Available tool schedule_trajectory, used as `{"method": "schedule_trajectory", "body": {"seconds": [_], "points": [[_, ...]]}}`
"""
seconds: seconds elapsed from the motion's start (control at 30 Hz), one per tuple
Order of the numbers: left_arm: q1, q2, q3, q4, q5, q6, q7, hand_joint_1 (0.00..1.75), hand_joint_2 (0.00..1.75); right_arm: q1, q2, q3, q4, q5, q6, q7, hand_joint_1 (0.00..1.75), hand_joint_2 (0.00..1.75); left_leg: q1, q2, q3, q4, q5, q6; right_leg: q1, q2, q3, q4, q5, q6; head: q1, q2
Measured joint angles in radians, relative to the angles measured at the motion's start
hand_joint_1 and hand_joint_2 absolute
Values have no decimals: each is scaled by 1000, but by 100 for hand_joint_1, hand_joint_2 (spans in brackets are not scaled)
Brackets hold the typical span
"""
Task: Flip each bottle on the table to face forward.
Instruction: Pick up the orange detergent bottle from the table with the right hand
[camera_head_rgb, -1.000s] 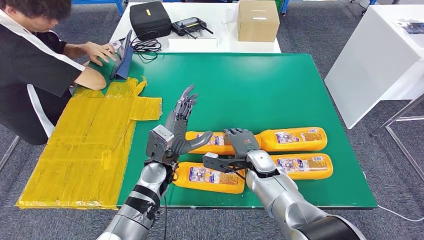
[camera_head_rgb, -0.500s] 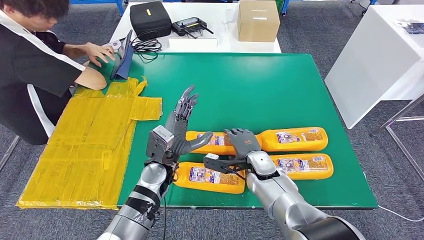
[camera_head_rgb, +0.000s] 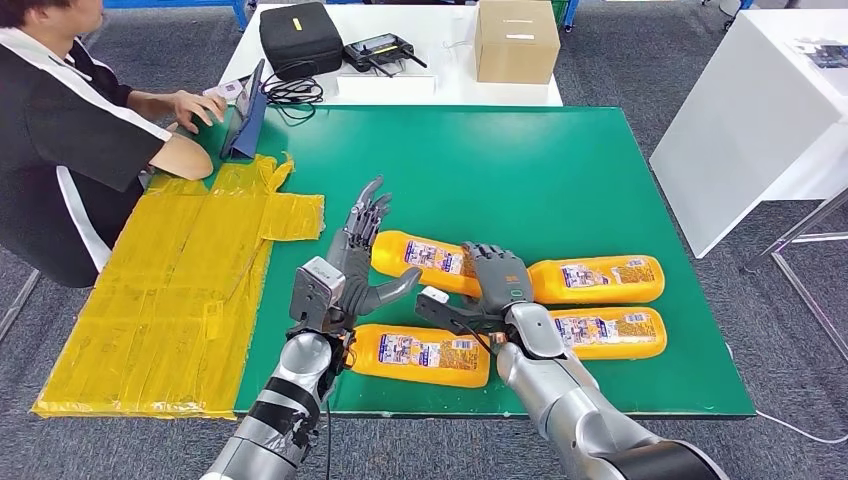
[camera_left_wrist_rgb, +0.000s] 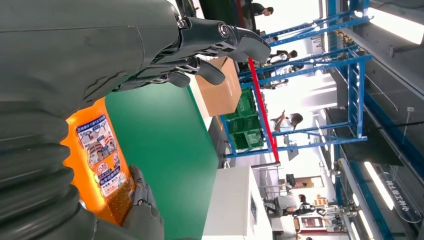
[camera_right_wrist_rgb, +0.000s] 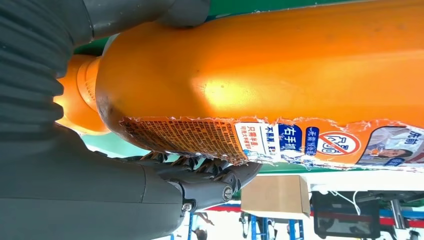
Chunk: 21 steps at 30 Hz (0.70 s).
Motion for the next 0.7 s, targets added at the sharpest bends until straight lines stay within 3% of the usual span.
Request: {"method": "schedule_trajectory", "body": {"seconds": [0.13, 0.2, 0.37, 0.47, 0.6, 0.7], "points": [[1, 0, 0, -2, 0, 2, 0, 0, 175, 1, 3, -13, 0, -19, -16, -21, 175, 175, 0, 0, 0, 0, 0, 0, 0, 0, 0, 0, 0, 0, 0, 0], [3, 0, 0, -5, -4, 8, 0, 0, 175, 6, 8, -33, -8, -67, -68, -80, 175, 175, 0, 0, 0, 0, 0, 0, 0, 0, 0, 0, 0, 0, 0, 0], [16, 1, 2, -21, -13, 21, -1, 0, 175, 69, 49, -168, -144, -246, -168, -398, 175, 175, 0, 0, -1, 0, 0, 0, 0, -1, 0, 0, 0, 0, 0, 0], [26, 2, 2, -33, -25, 29, 0, 0, 175, 115, 69, -239, -235, -444, -171, -520, 175, 175, 0, -4, -1, 0, 0, 0, 0, -5, 0, 0, 0, 0, 0, 0], [42, 7, 1, -47, -40, 38, 4, 0, 175, 167, 82, -272, -331, -688, -151, -602, 175, 175, 0, -3, -1, 0, 0, 0, 0, -5, 0, 0, 0, 0, 0, 0], [50, 9, -1, -57, -52, 39, 9, 0, 175, 232, 92, -256, -438, -773, -104, -610, 175, 175, 0, -4, -1, 0, 0, 0, 0, -5, 0, 0, 0, 0, 0, 0]]}}
